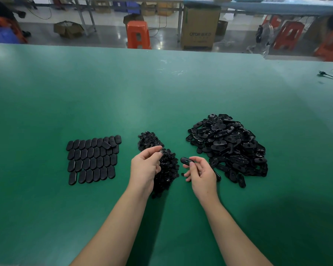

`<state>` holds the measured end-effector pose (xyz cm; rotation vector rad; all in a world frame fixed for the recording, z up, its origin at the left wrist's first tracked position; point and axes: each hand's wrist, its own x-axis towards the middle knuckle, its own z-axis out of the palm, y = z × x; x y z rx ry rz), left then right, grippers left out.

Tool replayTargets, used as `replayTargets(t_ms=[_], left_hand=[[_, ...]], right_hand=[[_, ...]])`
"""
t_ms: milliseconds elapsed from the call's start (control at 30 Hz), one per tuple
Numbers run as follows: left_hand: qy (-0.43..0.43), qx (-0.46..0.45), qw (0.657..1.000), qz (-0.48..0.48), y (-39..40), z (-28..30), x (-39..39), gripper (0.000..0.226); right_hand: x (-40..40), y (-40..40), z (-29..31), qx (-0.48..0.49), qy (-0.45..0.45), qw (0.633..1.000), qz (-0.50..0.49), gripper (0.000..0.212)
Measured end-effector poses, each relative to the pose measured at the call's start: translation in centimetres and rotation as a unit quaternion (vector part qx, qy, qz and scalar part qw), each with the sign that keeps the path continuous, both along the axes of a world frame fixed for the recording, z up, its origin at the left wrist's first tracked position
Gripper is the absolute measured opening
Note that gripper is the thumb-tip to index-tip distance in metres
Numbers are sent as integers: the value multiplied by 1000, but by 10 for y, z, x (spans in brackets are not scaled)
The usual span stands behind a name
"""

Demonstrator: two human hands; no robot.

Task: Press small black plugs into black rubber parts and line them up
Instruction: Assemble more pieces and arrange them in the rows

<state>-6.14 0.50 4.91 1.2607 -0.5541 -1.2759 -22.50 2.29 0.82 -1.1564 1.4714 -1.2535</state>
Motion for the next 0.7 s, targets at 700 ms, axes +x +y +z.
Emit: replayTargets(t_ms=[700], left_hand=[[-352, 6, 925, -145, 0, 2, -46, 9]], right_hand=[[-2, 1, 1, -7, 44, 999, 10, 31]])
